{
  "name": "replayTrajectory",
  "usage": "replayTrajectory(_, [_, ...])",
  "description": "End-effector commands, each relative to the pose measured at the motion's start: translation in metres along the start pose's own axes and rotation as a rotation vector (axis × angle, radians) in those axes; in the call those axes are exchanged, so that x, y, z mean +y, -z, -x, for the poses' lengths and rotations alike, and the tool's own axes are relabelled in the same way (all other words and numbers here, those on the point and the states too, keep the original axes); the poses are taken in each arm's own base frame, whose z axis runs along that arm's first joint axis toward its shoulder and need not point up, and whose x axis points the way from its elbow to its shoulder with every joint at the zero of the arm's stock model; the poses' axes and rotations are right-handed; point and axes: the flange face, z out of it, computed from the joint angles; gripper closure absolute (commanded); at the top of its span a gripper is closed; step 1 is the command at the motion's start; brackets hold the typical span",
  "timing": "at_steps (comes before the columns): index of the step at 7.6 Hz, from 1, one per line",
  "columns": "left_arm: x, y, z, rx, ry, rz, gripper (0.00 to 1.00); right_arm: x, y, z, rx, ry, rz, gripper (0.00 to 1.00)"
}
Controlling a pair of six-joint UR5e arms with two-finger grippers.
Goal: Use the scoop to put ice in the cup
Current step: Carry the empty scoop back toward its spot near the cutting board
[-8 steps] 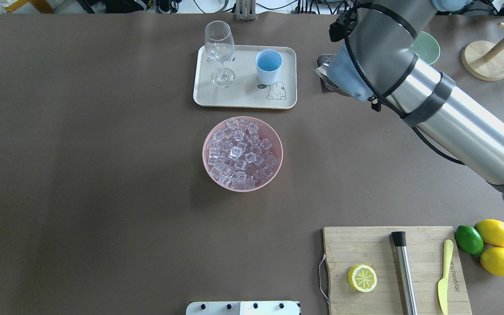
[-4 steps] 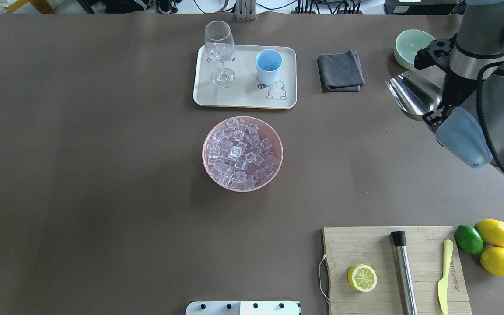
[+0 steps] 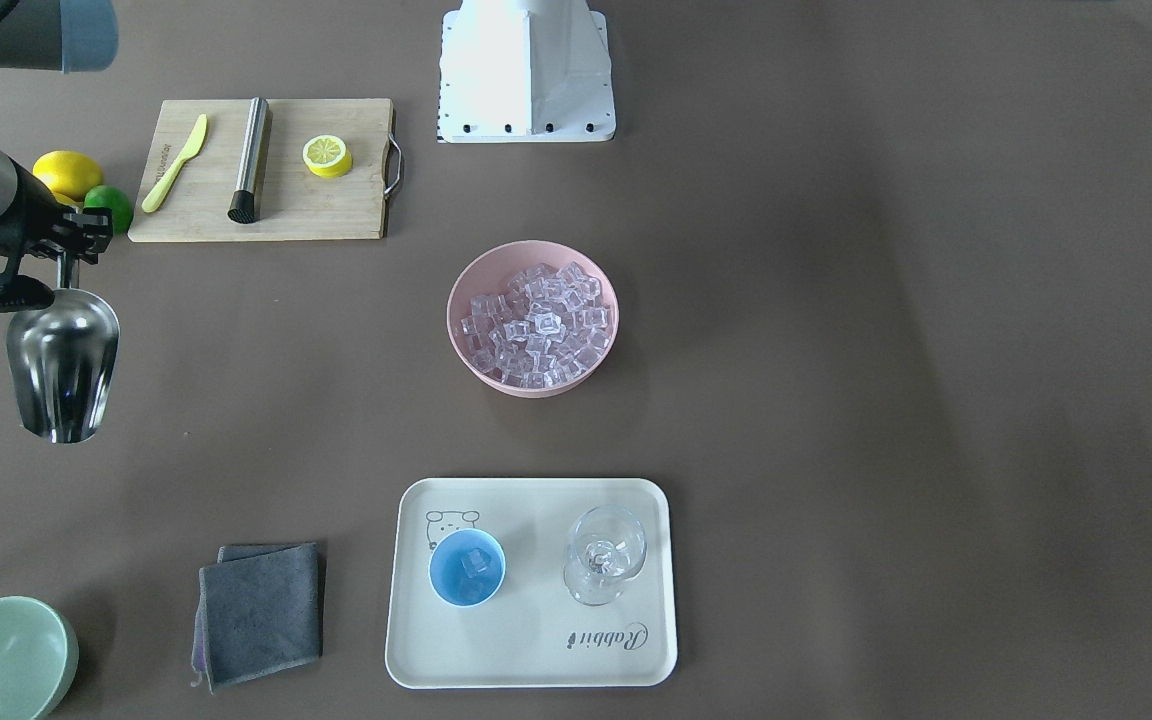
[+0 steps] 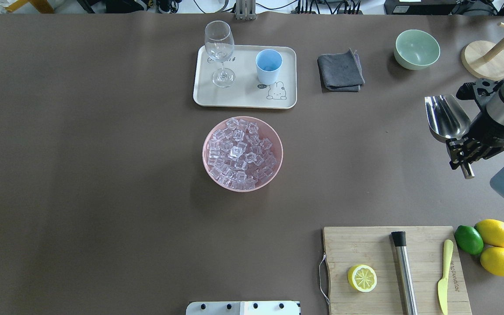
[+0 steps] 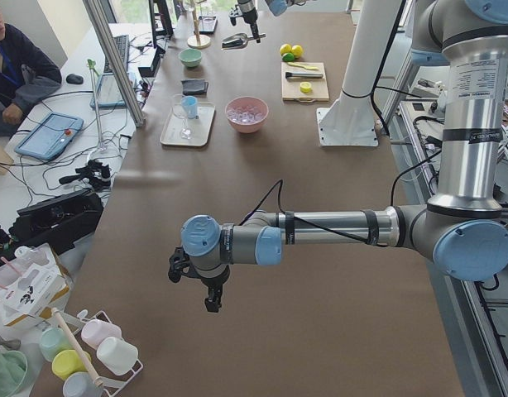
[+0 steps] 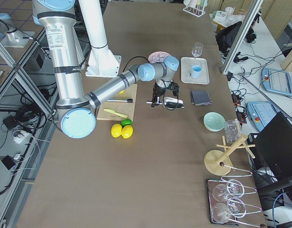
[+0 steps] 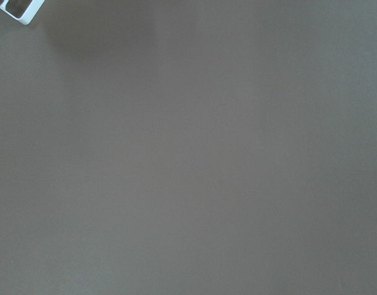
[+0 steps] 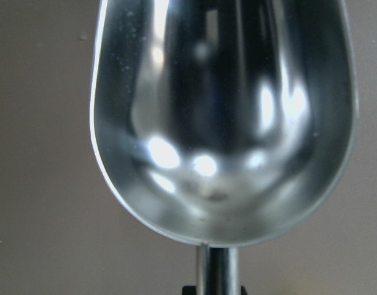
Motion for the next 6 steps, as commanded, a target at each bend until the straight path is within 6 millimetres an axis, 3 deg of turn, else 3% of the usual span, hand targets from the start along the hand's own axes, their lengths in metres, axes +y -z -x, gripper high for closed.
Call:
replayTrajectory(1, [0.0,0.0,0.0,0.0,0.0,0.0,0.02,0.016,-0.048,-0.057,-0.041,-0.022,-0.038,1.0])
replayTrajectory(3, [0.0,-0.001,0.0,0.0,0.0,0.002,0.02,0.016,-0.059,-0.07,-0.026,-0.035,-0.02,1.0])
replayTrajectory(4, [0.0,0.0,0.0,0.0,0.0,0.0,0.02,0.027,-0.068,-0.088,-0.014,-0.025,-0.006,1.0])
replayTrajectory(6, [0.0,-0.001,0.0,0.0,0.0,0.002,0.02,0.024,-0.101,-0.119,-0.011,-0.013,-0.008,1.0])
